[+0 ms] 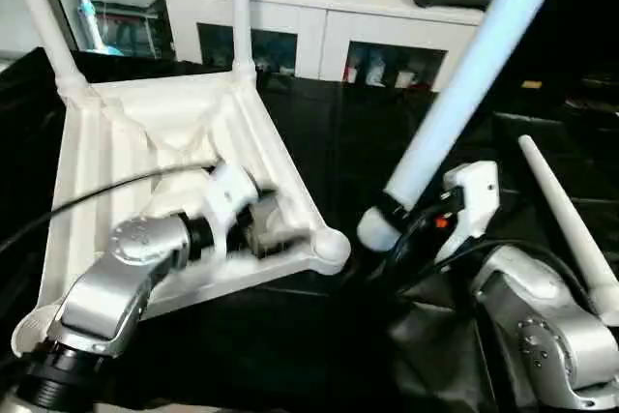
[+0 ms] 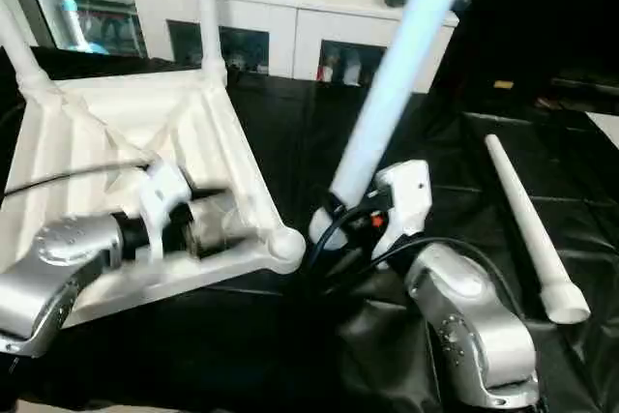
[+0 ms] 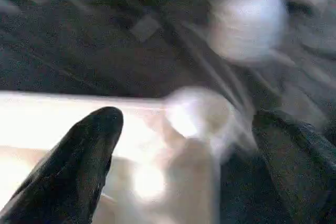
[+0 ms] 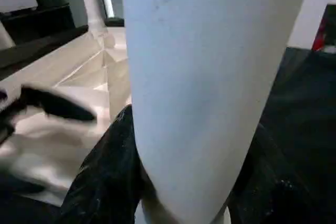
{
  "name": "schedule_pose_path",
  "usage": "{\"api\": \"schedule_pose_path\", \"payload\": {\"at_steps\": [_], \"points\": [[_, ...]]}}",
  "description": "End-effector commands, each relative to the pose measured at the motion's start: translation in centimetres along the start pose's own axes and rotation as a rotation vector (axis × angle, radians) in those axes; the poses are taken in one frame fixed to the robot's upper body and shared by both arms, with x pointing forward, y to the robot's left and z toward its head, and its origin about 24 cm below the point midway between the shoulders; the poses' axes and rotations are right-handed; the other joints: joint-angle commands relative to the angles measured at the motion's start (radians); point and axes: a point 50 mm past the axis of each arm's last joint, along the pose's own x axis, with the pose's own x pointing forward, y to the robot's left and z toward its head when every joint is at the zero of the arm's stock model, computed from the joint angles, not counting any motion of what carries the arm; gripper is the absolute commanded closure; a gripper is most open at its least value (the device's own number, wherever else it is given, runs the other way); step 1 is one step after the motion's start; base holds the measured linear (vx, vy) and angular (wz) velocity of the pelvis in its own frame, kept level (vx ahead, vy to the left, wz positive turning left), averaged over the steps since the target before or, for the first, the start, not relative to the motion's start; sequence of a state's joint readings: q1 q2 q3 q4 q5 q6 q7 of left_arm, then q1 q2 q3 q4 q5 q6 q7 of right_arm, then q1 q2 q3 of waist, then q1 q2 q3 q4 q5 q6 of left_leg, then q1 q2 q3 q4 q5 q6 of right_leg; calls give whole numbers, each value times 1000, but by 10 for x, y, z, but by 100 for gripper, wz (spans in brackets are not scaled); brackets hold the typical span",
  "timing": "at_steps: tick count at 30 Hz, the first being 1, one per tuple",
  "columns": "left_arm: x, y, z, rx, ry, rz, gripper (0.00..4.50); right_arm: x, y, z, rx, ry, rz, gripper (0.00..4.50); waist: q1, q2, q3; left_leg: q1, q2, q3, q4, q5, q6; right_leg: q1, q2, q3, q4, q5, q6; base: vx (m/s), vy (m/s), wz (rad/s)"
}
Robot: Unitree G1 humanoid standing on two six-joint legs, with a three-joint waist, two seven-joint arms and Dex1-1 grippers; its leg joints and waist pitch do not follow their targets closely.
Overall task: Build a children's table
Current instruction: Insert table leg to table base
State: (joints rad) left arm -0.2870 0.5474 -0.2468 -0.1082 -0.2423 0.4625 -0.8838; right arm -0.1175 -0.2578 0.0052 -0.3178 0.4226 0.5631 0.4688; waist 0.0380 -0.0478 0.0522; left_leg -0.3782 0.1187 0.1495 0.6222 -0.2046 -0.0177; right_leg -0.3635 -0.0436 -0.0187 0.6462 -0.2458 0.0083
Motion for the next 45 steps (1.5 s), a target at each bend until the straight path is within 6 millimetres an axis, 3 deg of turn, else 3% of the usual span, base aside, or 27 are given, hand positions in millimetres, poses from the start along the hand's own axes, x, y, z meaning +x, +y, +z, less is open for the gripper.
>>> {"api": "schedule_pose_path", "payload": {"at_steps": [1,4,5,7,9,10,13,16,21,29,33,37,39,41,45], "points": [[2,-7,-4,29,77,-79,0,2,-9,3,-12,4,-19,264,-2,16,-42,25,105,-48,-107,-319,-75,9,-109,49,-88,-235,-182,0,0,0],[0,-8,-11,68,164,-81,0,4,-13,5,-39,6,-34,264,-4,9,-44,21,103,-41,-106,-294,-66,11,-111,50,-88,-211,-184,0,0,0],[0,-7,-13,83,185,-70,0,4,-14,6,-43,9,-34,264,-3,13,-44,24,104,-37,-104,-279,-61,9,-112,52,-89,-184,-188,0,0,0],[0,-7,-14,85,196,-64,0,4,-14,6,-41,9,-34,264,-1,12,-46,25,106,-34,-101,-250,-50,10,-111,51,-85,-135,-201,0,0,0],[-1,-2,-17,70,232,-15,17,4,-16,9,-23,-11,-39,264,2,11,-51,21,106,-30,-97,-188,-30,17,-112,49,-76,-45,-221,0,0,0],[-3,1,-19,64,248,8,27,4,-16,10,-22,-18,-38,264,3,15,-51,21,106,-30,-97,-175,-26,18,-112,48,-74,-25,-225,0,0,0],[-4,4,-19,41,246,36,48,4,-16,11,-24,-22,-36,264,4,14,-53,22,106,-26,-93,-140,-10,20,-110,46,-70,36,-243,0,0,0],[-6,4,-18,0,227,43,86,4,-15,10,-22,-20,-30,264,4,12,-49,23,106,-24,-94,-180,-13,19,-112,47,-75,-21,-251,0,0,0],[-4,-7,-14,-50,199,4,132,1,-13,6,-6,-8,-13,264,3,7,-43,24,110,-26,-99,-244,-31,13,-115,50,-86,-150,-233,0,0,0],[-10,-11,-15,-45,210,-6,210,7,-11,7,-2,-24,-13,264,4,8,-45,22,108,-25,-99,-206,-21,12,-111,49,-83,-103,-223,0,0,0],[-12,-9,-18,-44,229,1,228,8,-10,7,-4,-23,-8,264,4,6,-45,22,107,-23,-97,-182,-12,11,-110,49,-80,-67,-227,0,0,0],[-12,-11,-19,-45,243,-14,270,8,-9,7,-7,-20,-2,264,3,6,-40,22,107,-24,-101,-211,-19,8,-110,50,-83,-112,-220,0,0,0],[-9,-12,-22,-41,259,-19,270,9,-8,7,-11,-18,2,264,2,6,-38,23,108,-24,-102,-224,-25,6,-110,50,-85,-126,-217,0,0,0],[-7,-11,-23,-41,264,-17,304,10,-8,7,-13,-18,3,264,2,10,-37,23,108,-25,-103,-233,-31,5,-110,51,-86,-133,-212,0,0,0],[-2,-8,-29,-33,294,-26,323,11,-7,9,-23,-18,8,264,-2,12,-35,23,106,-25,-104,-250,-41,3,-108,53,-88,-141,-206,0,0,0]]}}
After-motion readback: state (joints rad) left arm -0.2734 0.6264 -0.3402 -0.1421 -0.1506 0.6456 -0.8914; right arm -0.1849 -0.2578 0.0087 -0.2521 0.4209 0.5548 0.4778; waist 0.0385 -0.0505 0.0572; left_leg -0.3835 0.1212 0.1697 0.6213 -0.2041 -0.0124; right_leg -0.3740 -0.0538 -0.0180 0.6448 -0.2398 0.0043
